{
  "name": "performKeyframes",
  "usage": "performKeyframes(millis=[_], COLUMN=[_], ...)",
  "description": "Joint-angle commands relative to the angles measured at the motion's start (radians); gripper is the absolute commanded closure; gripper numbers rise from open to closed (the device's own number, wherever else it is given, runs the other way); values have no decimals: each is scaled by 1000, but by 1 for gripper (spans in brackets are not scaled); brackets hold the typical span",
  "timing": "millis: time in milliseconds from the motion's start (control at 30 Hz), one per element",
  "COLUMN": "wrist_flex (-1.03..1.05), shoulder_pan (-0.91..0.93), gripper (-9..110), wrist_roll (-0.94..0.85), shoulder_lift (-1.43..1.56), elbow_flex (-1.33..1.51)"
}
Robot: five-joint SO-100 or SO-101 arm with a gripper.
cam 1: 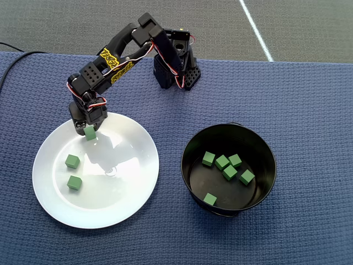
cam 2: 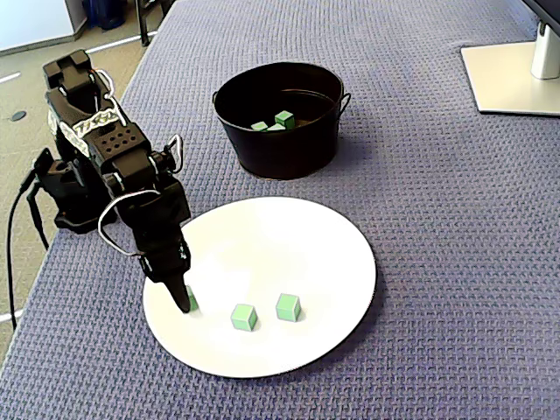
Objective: Pick up the items on the white plate and put them in the black container.
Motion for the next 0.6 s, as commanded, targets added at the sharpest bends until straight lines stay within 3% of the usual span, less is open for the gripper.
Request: performKeyframes(millis=[0, 167, 300, 433, 567], wrist_flex=[0, -2, -23, -78, -86], shoulder_pan=[0, -40, -143, -350, -669], gripper=[102, 102, 102, 102, 102], wrist_roll=[11, 21, 6, -77, -166], shoulder_lift=[52, 120, 374, 683, 746], elbow_flex=[-37, -57, -143, -230, -371])
